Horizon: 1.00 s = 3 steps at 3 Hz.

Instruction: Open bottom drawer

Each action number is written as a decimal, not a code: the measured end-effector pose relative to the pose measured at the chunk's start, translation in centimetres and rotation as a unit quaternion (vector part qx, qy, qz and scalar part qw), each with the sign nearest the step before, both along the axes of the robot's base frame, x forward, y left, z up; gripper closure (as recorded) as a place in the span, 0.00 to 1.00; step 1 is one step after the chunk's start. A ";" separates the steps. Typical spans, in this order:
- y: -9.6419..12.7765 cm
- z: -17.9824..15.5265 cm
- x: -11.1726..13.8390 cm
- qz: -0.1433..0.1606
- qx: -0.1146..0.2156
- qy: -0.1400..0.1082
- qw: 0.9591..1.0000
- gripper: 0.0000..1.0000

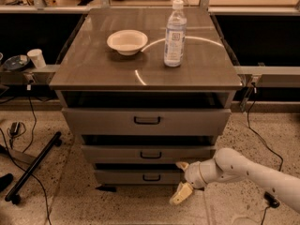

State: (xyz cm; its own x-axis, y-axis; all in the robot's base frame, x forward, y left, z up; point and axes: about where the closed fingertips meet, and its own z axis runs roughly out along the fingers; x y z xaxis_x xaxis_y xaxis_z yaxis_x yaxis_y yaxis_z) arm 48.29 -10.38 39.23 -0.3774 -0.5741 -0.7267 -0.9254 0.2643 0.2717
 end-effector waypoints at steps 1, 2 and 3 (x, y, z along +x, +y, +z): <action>0.0 -0.4 -0.3 -0.002 0.001 0.002 1.000 0.00; -0.1 -1.3 -1.2 -0.006 0.005 0.010 1.000 0.00; -0.2 -3.4 -2.6 -0.018 0.013 0.030 0.999 0.00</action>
Offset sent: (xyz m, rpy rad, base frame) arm -0.0212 -0.0055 -0.0230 0.0129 0.0318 -0.0281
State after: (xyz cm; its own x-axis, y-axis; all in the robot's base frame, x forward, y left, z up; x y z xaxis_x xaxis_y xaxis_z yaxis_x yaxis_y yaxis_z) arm 45.74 -10.56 35.83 -0.4409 -0.5409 -0.7163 -0.8972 0.2897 0.3335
